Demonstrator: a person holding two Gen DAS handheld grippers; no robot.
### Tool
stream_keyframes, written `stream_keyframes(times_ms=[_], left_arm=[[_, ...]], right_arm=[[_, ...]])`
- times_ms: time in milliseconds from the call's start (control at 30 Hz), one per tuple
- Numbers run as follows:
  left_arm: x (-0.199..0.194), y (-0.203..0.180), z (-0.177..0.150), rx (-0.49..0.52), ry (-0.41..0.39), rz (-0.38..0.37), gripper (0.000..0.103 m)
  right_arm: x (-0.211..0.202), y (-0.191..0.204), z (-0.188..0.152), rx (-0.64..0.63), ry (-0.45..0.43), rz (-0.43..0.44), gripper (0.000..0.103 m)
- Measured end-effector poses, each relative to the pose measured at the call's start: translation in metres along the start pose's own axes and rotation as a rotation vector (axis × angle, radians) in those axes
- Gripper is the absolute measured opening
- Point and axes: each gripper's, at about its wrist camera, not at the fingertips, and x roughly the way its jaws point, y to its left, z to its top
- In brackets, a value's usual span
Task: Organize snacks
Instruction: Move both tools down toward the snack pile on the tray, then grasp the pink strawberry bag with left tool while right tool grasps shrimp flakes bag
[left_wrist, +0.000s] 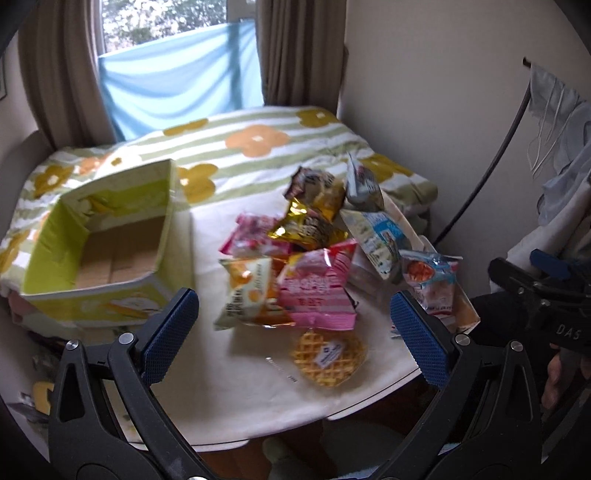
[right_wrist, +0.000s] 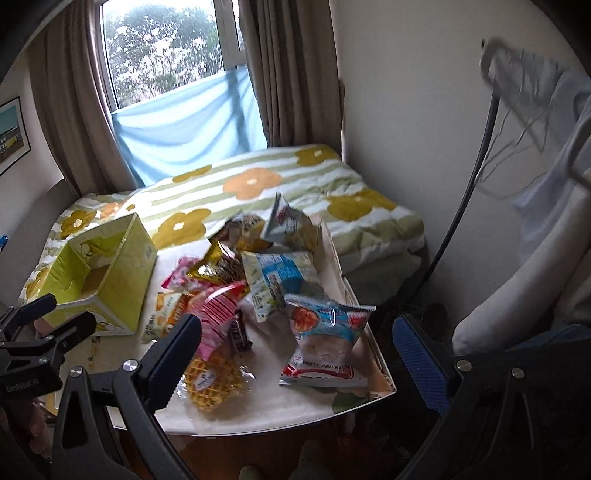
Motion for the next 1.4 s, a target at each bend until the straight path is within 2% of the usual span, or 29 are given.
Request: stream_keyframes(times_ms=[267, 467, 600, 767, 900, 1033, 1067, 1400], left_arm=[[0.069, -0.034, 0.01, 0.01, 0.118, 0.036, 0.103], [0.121, -0.04, 0.007, 0.032, 0.214, 0.059, 0.103], [0.147, -0.043, 0.006, 0.077, 0.238, 0.067, 0.102], [0.174, -0.05, 0.009, 0.172, 0.252, 0.082, 0.091], [0.185, -0.052, 0.01, 0.209, 0.264, 0.07, 0.083], [0.194, -0.056, 0.006, 0.273, 0.274, 0.095, 0.071], [0.195, -0.056, 0.005, 0.282, 0.272, 0.104, 0.064], [0.19, -0.049, 0.007, 0.269, 0.258, 0.085, 0.051]], right_arm=[[0.074, -0.029, -0.016, 0.025, 0.204, 0.067, 0.103], [0.11, -0.037, -0.035, 0.072, 0.28, 0.098, 0.103], [0.124, -0.037, -0.042, 0.109, 0.292, 0.086, 0.103], [0.139, -0.035, -0.043, 0.145, 0.294, 0.047, 0.103], [0.147, -0.033, -0.041, 0.163, 0.292, 0.02, 0.103], [0.152, -0.034, -0.041, 0.18, 0.297, -0.008, 0.103], [0.153, -0.035, -0.041, 0.185, 0.298, -0.013, 0.103], [0.161, -0.035, -0.039, 0.194, 0.308, -0.036, 0.103]])
